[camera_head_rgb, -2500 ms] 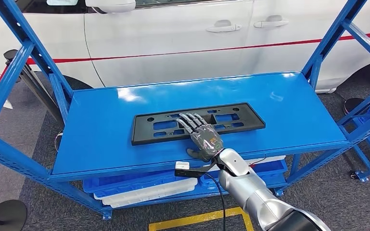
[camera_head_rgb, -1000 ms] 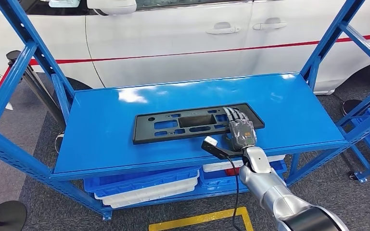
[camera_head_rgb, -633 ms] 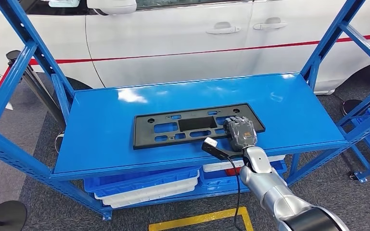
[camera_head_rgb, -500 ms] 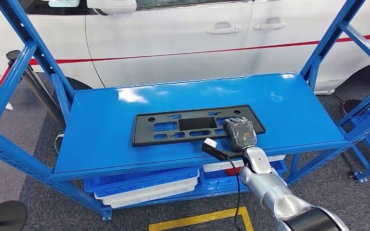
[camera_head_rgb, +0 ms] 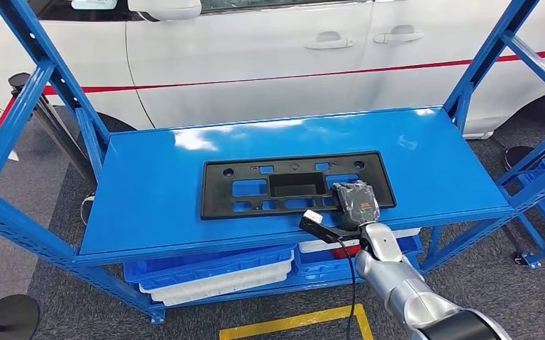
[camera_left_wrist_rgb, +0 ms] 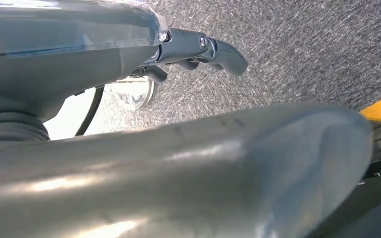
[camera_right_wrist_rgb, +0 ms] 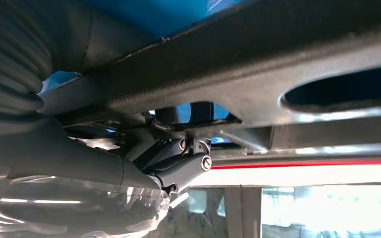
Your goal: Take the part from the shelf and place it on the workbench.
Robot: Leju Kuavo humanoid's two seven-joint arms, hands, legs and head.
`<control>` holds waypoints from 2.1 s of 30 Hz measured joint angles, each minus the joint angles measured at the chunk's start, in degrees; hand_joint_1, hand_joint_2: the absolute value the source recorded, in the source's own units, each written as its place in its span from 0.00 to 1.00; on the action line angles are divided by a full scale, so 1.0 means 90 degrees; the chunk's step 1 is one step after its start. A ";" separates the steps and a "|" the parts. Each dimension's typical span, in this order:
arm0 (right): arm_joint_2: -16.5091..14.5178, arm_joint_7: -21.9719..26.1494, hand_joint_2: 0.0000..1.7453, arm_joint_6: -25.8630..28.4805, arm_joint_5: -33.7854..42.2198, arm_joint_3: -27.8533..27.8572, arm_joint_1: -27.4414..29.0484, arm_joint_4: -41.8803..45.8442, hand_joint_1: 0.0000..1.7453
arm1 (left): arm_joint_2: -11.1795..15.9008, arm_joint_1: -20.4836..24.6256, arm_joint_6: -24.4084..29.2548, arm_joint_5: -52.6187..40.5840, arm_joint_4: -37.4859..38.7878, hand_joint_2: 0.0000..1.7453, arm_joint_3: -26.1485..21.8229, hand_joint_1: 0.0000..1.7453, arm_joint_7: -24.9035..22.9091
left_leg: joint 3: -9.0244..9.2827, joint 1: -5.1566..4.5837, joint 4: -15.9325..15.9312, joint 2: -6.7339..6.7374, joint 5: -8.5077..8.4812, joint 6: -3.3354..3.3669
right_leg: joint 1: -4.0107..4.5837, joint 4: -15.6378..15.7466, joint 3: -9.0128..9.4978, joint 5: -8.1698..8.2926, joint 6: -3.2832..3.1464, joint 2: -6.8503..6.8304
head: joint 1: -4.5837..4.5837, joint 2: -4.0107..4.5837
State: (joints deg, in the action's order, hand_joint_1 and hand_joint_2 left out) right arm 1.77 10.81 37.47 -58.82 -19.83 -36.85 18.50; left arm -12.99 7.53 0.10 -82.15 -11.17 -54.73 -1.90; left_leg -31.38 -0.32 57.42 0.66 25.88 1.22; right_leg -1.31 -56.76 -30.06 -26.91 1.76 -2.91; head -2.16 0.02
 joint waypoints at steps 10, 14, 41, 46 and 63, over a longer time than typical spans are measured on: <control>-0.0616 0.2365 1.00 -0.2596 0.3953 0.1320 0.0081 0.1617 1.00 | 0.0014 0.0003 0.0012 0.0002 0.0000 0.00 0.0007 0.00 -0.0001 | -0.0010 0.0001 0.0000 0.0026 -0.0012 0.0005 | 0.0002 -0.0003 -0.0018 0.0013 0.0002 0.0023 | 0.0000 0.0000; -0.0750 0.2272 1.00 -0.3050 0.4923 0.1309 0.0257 0.2629 1.00 | 0.0015 0.0000 0.0034 0.0007 0.0000 0.00 0.0007 0.00 -0.0015 | -0.0058 0.0000 0.0002 0.0020 -0.0029 0.0004 | 0.0002 -0.0010 -0.0065 0.0026 0.0005 0.0021 | 0.0000 0.0000; -0.1123 0.1255 1.00 -0.5620 1.0631 0.1324 0.1272 0.7044 1.00 | -0.0026 0.0020 0.1605 0.0678 0.0000 0.00 -0.0145 0.00 0.1755 | -0.0119 -0.0002 0.0004 0.0016 -0.0030 0.0002 | 0.0002 -0.0011 -0.0127 0.0027 0.0005 0.0019 | 0.0000 0.0000; -0.1175 0.1313 1.00 -0.5637 1.0521 0.1319 0.1529 0.7744 1.00 | -0.0053 0.0072 0.1679 0.0884 0.0000 0.00 -0.0326 0.00 0.2248 | -0.0119 -0.0002 0.0004 0.0018 -0.0030 0.0002 | 0.0002 -0.0011 -0.0127 0.0027 0.0005 0.0022 | 0.0000 0.0000; -0.1321 0.1803 1.00 -0.5702 0.9868 0.1245 0.1647 0.8468 1.00 | -0.0063 0.0013 0.0916 0.0918 0.0000 1.00 -0.0613 0.00 0.1848 | -0.0131 -0.0027 0.0031 0.0017 -0.0017 0.0016 | -0.0005 -0.0001 -0.0127 0.0032 0.0015 0.0016 | 0.0000 0.0000</control>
State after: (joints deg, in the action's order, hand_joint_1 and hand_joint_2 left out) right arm -10.12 27.04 -13.85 30.00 -8.63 -22.03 94.71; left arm -13.55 7.64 8.34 -73.89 -11.17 -60.25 14.73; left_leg -32.56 -0.57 57.70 0.81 25.73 1.36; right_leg -1.35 -56.77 -31.21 -26.62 1.89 -2.77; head -2.16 0.02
